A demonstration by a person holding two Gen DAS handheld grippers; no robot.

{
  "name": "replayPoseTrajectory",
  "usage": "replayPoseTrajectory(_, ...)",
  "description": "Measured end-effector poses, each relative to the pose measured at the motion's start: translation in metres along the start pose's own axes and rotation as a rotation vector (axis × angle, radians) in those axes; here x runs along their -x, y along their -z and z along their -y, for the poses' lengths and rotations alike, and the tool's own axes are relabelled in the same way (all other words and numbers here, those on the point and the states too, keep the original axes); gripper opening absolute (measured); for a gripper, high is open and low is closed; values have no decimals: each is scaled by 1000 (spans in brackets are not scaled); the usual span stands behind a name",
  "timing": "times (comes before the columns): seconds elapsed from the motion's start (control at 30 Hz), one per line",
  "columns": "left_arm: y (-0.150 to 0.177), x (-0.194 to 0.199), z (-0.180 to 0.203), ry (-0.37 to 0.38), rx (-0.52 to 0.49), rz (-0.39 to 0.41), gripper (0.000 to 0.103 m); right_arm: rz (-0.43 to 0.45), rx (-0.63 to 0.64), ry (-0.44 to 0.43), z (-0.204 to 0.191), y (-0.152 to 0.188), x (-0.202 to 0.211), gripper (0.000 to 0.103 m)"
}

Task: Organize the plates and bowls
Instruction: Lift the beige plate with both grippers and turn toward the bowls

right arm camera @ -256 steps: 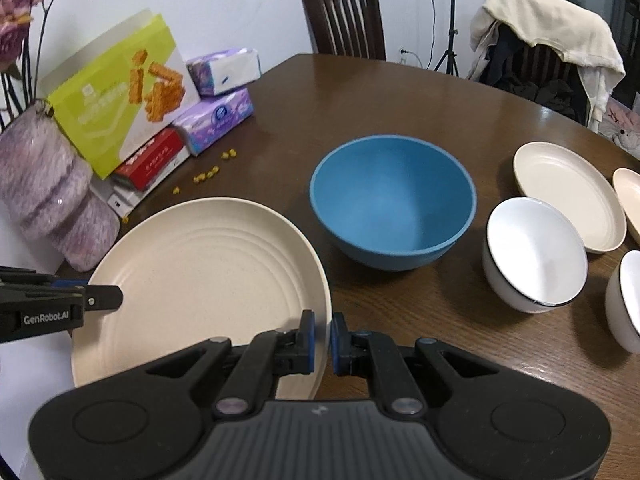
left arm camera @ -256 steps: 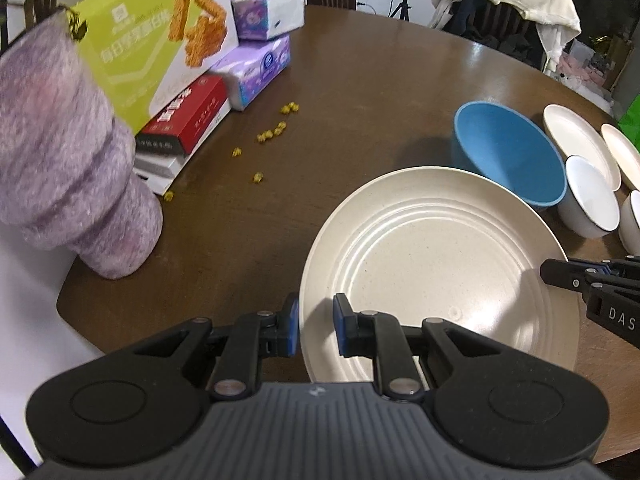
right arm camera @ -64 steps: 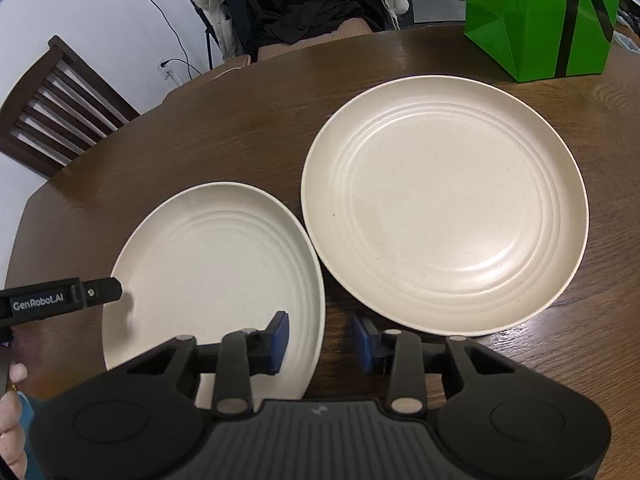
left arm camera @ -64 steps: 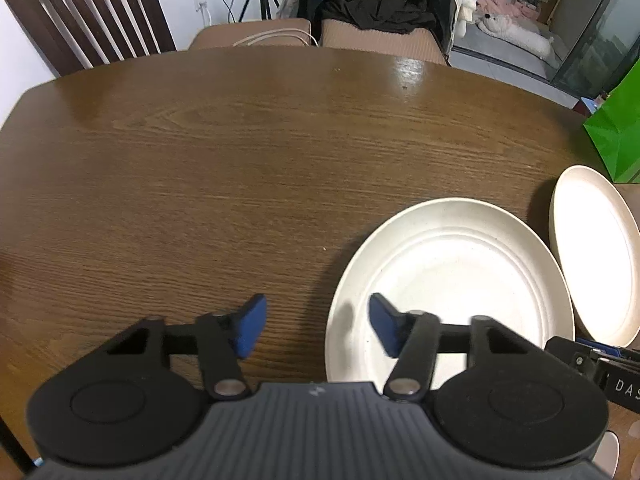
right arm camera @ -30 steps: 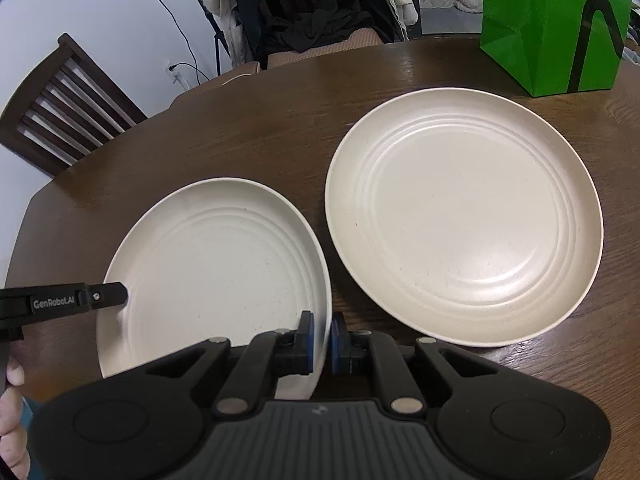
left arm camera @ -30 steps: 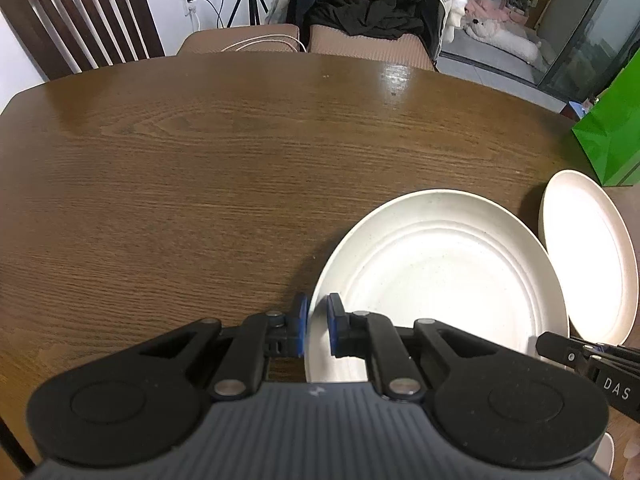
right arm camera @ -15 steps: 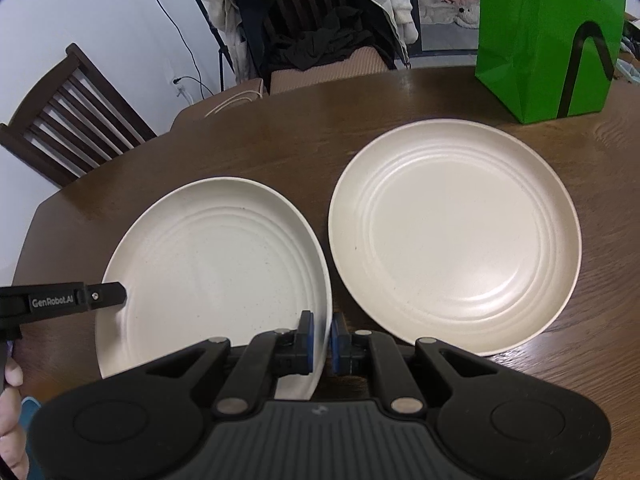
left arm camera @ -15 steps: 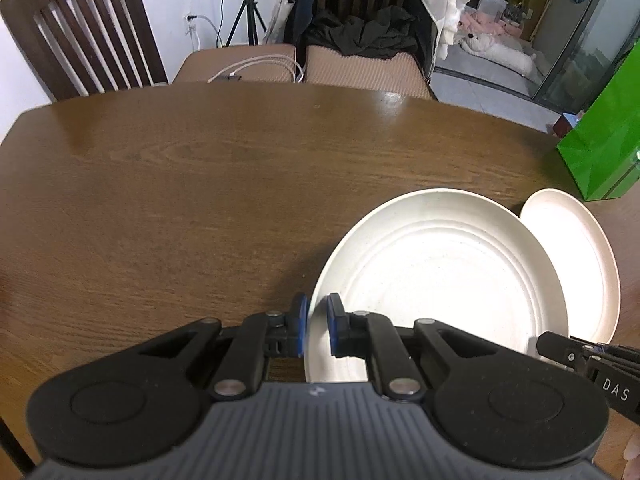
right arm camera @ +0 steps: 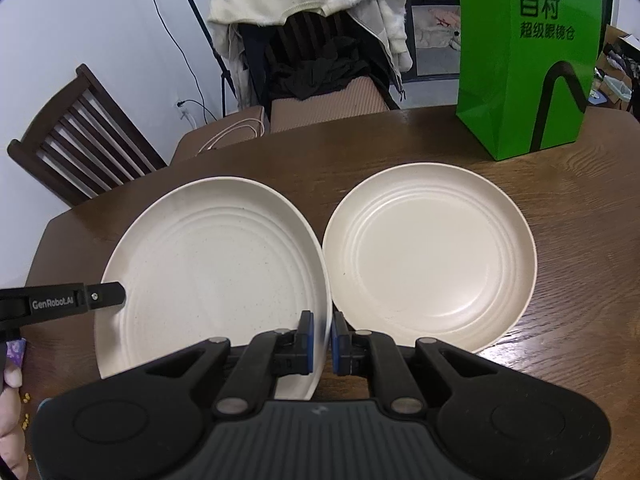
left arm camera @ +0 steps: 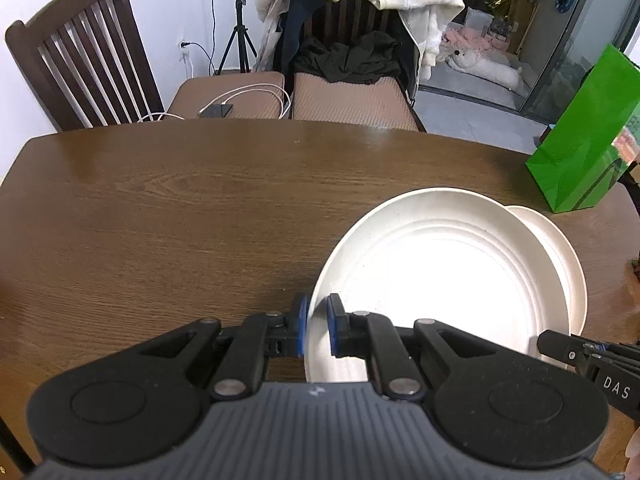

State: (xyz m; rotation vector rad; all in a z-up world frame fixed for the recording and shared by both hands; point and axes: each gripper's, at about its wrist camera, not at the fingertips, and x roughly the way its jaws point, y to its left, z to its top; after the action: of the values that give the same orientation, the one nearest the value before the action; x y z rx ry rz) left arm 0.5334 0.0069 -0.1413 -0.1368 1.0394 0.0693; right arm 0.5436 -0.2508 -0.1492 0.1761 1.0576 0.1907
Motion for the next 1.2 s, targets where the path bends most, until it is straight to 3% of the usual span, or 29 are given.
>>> replayPoseTrajectory(0.37,8,32,7,2,2,30,11,29,4,-3,1,9,32,8)
replayPoseTrajectory(1.2,67,101,14,-3,12,73,11,62,25,-15,2,57,99,8)
